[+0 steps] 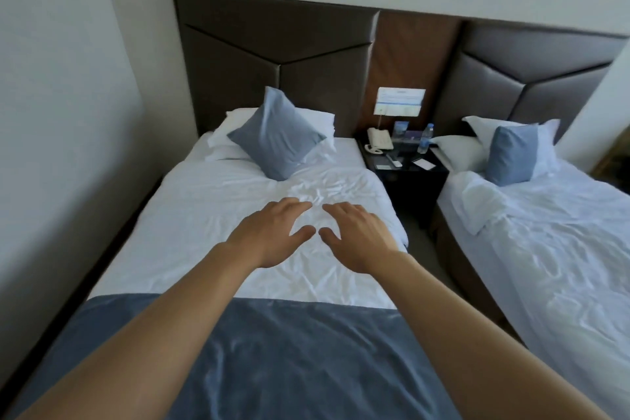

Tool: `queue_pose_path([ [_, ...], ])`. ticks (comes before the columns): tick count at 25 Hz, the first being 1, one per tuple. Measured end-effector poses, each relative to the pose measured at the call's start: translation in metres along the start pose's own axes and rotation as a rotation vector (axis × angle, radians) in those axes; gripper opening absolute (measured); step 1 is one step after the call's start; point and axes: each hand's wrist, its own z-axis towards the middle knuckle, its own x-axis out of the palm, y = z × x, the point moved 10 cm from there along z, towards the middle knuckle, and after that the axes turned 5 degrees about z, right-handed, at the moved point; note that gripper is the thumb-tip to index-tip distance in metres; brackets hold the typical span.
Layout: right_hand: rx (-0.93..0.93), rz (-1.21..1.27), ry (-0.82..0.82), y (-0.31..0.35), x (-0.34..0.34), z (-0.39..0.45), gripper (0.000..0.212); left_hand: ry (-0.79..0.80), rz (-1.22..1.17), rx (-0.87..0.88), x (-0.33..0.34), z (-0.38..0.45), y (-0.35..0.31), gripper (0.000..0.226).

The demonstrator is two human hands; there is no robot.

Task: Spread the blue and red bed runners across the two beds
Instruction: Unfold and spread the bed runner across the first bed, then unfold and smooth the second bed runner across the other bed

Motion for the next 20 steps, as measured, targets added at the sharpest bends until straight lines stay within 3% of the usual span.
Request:
queue_pose_path([
  [4, 0.182, -0.042, -0.071, -0.107, -0.053, -0.071, 0.055, 0.031, -0.012, 0.200, 0.021, 0.043, -0.128, 0.056],
  [10, 0.597, -0.137, -0.206, -0.315, -0.175, -0.317, 0.054, 0.099, -0.179, 0.647, 0.065, 0.050, -0.455, 0.056],
  [15, 0.897, -0.249, -0.289, -0.417, -0.263, -0.555, 0.057, 0.187, -0.240, 0.968, 0.114, -0.017, -0.712, 0.057],
  [20, 1.108, -0.276, -0.331, -0.477, -0.317, -0.704, 0.058, 0.281, -0.197, 1.136, 0.149, -0.067, -0.889, 0.058],
])
